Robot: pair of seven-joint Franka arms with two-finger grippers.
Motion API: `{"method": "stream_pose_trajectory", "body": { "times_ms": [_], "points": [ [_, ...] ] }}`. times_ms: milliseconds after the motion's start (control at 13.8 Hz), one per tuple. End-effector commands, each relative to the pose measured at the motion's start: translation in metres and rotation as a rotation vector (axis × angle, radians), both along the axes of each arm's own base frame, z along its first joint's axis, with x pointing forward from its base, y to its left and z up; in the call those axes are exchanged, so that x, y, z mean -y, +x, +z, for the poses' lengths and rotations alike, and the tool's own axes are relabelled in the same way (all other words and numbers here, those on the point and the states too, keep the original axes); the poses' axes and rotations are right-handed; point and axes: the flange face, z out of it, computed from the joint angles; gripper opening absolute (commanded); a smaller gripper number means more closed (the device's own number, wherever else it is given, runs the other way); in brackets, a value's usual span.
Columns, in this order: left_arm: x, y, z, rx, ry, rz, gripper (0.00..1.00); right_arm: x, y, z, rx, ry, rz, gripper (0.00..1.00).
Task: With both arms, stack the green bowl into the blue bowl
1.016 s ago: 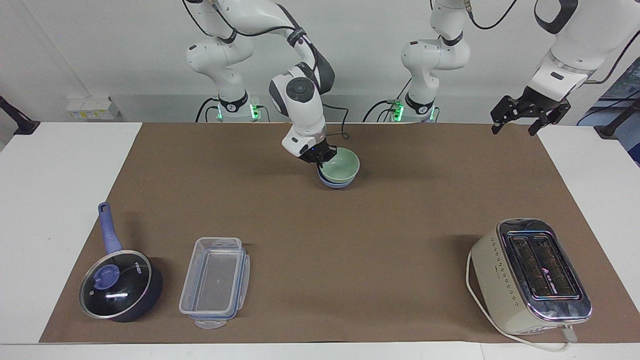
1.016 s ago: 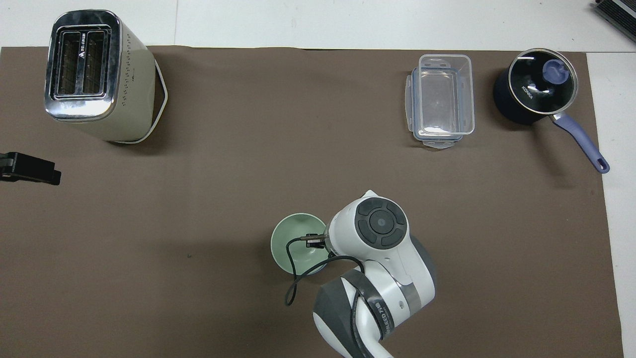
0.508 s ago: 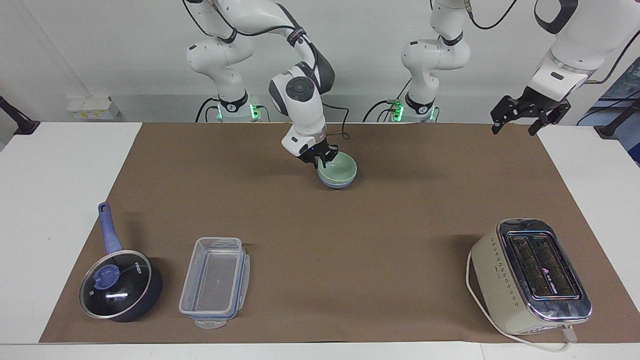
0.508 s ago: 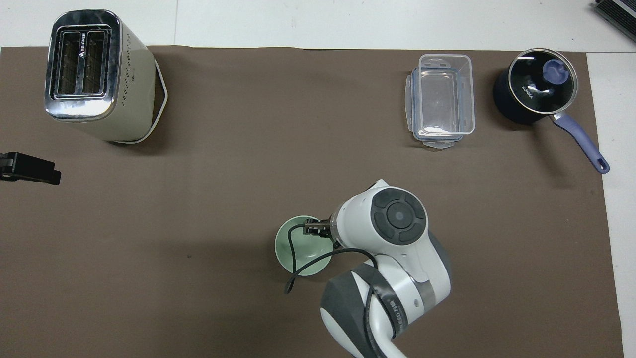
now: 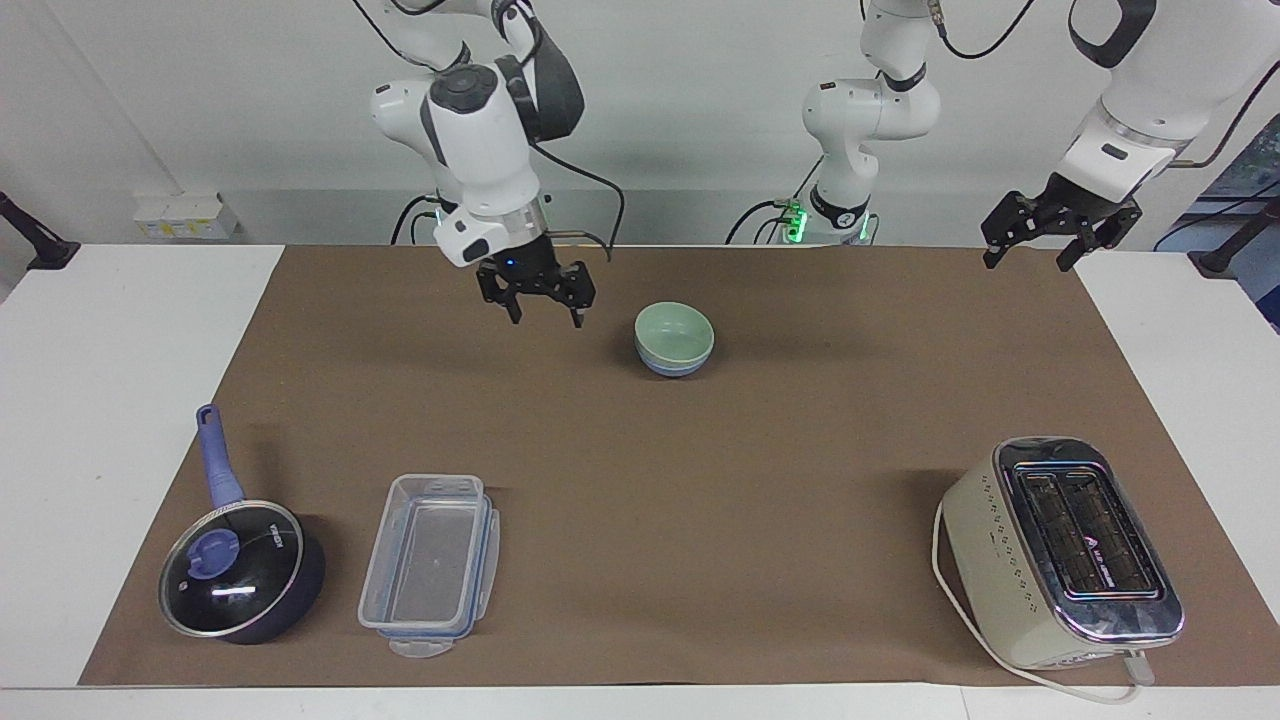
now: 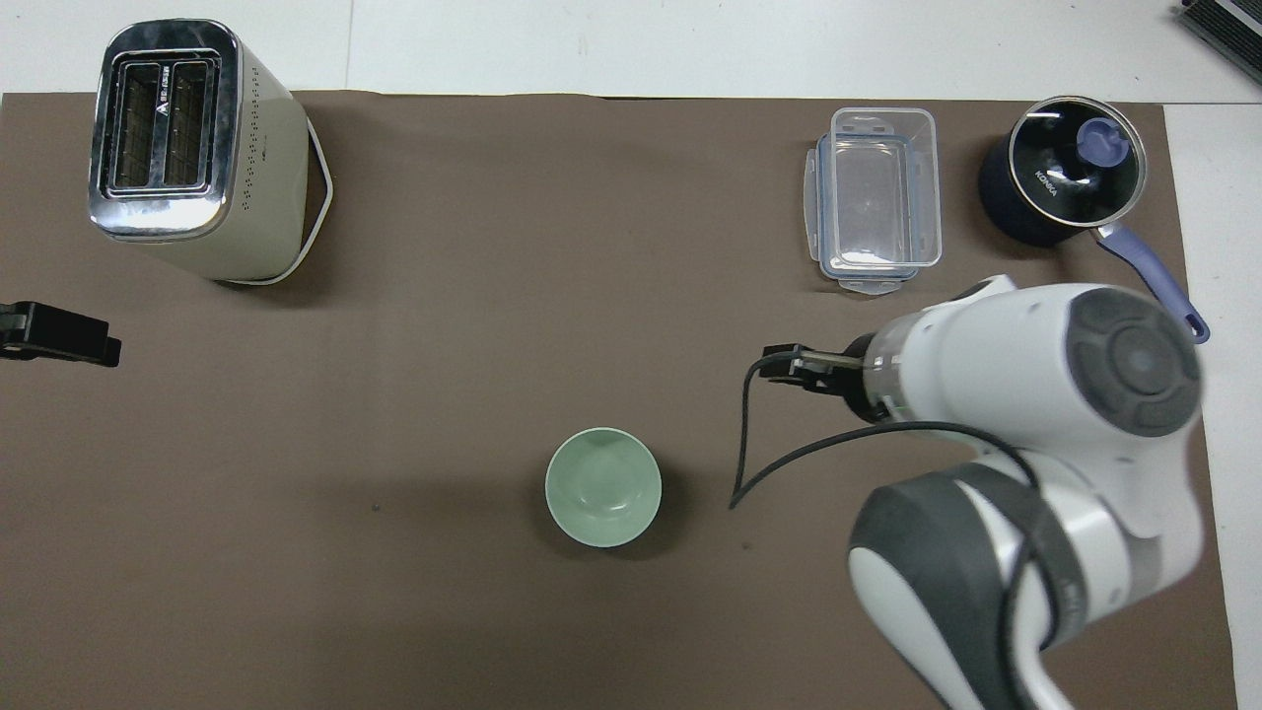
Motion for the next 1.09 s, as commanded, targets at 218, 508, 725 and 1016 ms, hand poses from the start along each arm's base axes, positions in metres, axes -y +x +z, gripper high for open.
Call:
{"method": "stream_pose_trajectory", "body": {
  "times_ms": [218, 508, 725, 1016],
  "points": [
    [-0.002, -0.004, 0.000, 0.013, 0.020, 0.003, 1.00, 0.109, 0.038, 0.079, 0.096, -0.083, -0.003, 1.00],
    [-0.002, -0.004, 0.000, 0.013, 0.020, 0.002, 1.00, 0.137, 0.044, 0.112, 0.030, -0.166, -0.008, 1.00],
    [-0.002, -0.004, 0.000, 0.013, 0.020, 0.003, 1.00, 0.144, 0.051, 0.133, -0.011, -0.165, -0.021, 1.00],
    [-0.002, -0.004, 0.000, 0.013, 0.020, 0.002, 1.00, 0.145, 0.050, 0.134, -0.029, -0.146, -0.023, 1.00]
  ]
}}
